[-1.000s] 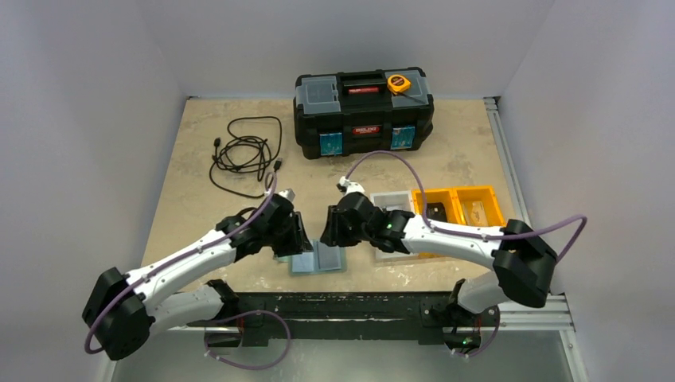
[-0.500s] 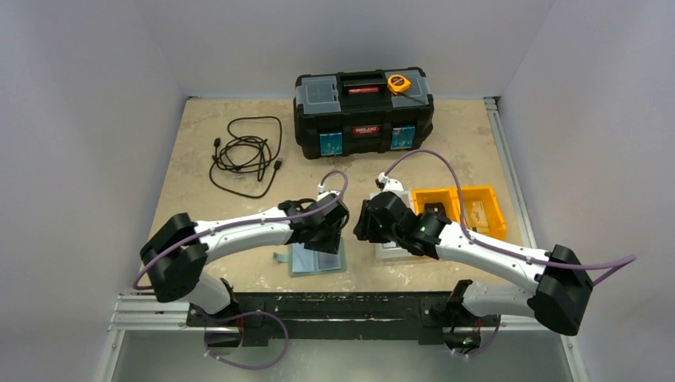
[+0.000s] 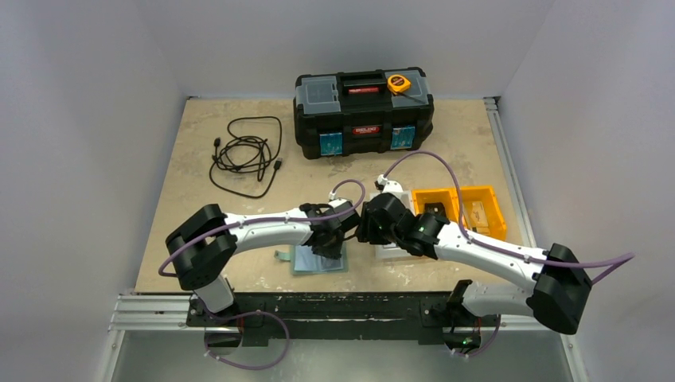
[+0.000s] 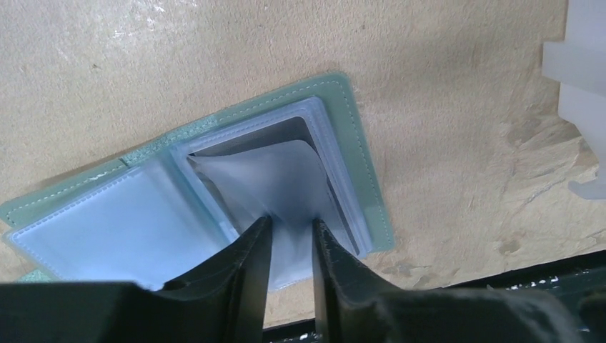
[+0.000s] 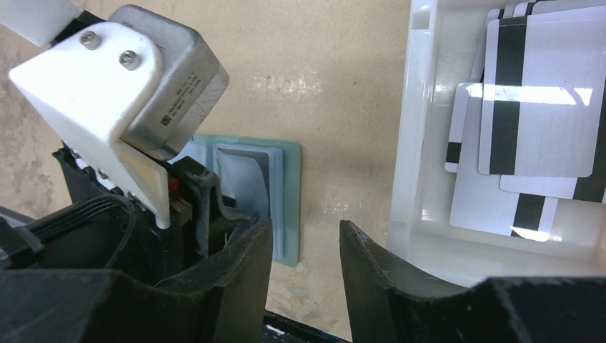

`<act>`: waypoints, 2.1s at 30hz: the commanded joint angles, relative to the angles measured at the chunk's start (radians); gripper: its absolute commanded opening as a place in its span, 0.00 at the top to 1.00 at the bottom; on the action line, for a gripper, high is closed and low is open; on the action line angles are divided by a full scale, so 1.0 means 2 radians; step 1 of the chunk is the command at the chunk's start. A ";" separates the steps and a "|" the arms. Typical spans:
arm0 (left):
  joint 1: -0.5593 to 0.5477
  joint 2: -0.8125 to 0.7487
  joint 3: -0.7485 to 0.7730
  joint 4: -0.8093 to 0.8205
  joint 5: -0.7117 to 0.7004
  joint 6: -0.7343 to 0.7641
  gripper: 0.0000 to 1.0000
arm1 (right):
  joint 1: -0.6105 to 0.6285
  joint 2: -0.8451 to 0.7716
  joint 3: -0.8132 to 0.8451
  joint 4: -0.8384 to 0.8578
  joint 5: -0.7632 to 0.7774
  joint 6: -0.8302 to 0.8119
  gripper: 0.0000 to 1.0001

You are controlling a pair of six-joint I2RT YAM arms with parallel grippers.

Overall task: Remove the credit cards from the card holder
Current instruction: Remove the credit card from the card holder.

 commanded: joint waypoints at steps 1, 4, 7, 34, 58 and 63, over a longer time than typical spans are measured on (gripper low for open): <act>-0.003 0.020 -0.013 -0.001 -0.018 -0.010 0.80 | -0.001 0.012 0.002 0.007 0.004 -0.005 0.61; -0.002 0.008 -0.019 0.003 -0.016 -0.009 0.90 | -0.001 0.024 0.001 0.021 -0.011 -0.008 0.62; 0.002 -0.011 -0.026 0.011 -0.007 -0.009 0.96 | -0.001 0.035 -0.002 0.040 -0.030 -0.011 0.62; 0.077 -0.212 -0.171 0.150 0.118 -0.030 0.83 | 0.023 0.201 0.048 0.168 -0.125 -0.016 0.69; 0.098 -0.430 -0.149 -0.125 -0.039 -0.085 0.66 | 0.104 0.305 0.140 0.186 -0.161 0.006 0.72; 0.100 -0.425 -0.154 -0.103 -0.008 -0.087 0.66 | 0.104 0.326 0.141 0.189 -0.170 0.012 0.74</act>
